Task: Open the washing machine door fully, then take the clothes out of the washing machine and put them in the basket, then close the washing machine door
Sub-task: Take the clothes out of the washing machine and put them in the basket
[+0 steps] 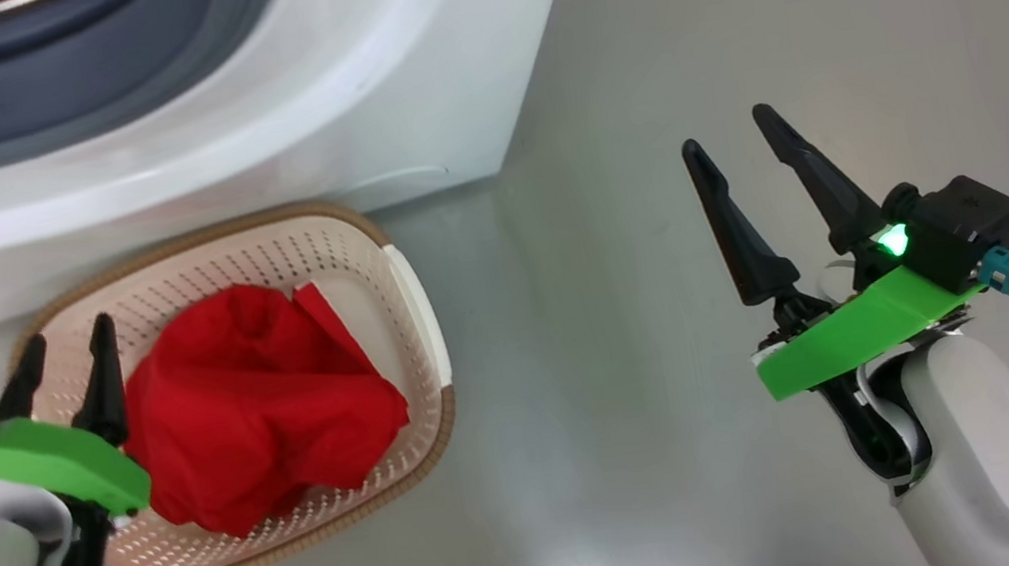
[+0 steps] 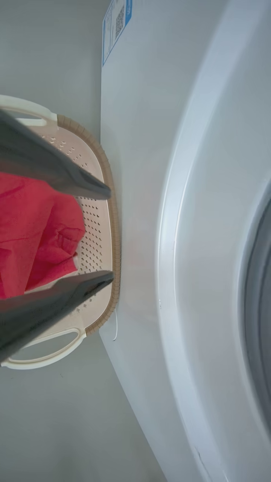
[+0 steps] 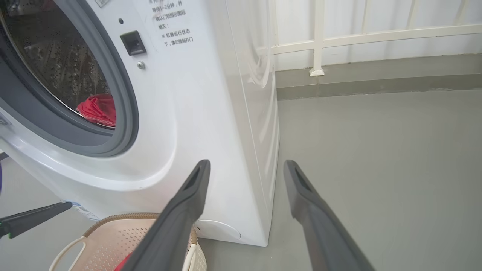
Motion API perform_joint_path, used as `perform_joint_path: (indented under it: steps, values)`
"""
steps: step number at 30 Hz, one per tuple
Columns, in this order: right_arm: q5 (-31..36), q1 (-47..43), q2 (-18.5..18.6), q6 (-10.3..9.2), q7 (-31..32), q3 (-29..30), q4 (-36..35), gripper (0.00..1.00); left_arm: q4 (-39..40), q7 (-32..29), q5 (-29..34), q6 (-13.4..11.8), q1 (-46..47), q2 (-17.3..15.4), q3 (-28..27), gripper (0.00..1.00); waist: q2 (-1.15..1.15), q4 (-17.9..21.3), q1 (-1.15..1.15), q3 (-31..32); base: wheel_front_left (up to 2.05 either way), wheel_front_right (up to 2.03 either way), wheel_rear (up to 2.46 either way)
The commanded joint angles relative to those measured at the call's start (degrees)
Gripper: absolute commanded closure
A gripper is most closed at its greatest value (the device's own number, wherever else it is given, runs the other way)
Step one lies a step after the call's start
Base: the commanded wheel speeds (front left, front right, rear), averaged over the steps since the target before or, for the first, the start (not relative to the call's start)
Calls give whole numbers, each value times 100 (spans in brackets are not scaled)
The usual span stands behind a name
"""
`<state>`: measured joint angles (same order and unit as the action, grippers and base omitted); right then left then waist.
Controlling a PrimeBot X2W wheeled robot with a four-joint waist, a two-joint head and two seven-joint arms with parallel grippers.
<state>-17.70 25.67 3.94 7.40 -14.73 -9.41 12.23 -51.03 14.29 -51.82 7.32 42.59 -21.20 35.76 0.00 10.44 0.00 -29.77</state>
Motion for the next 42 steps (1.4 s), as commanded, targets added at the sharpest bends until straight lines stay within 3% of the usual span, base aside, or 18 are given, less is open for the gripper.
perform_joint_path:
  steps: [1, 20, 42]
  values:
    - [-3, -213, 29, 9, -27, -79, -86, 0, 187, 70, 212, 16, -203, -177, -383, 0, 0, -100, 0, 239, 0, 0, 0]
    - [-160, -688, 370, 9, -27, -40, 25, 0, 1614, 71, 1857, 16, -1516, 258, -2210, 0, 0, -227, 0, 1260, 0, 0, 0]
    - [-362, -1382, 725, 9, -27, -39, 37, 0, 3287, 71, 2827, 16, -3236, 678, -3530, 0, 0, -304, 0, 2195, 0, 0, 0]
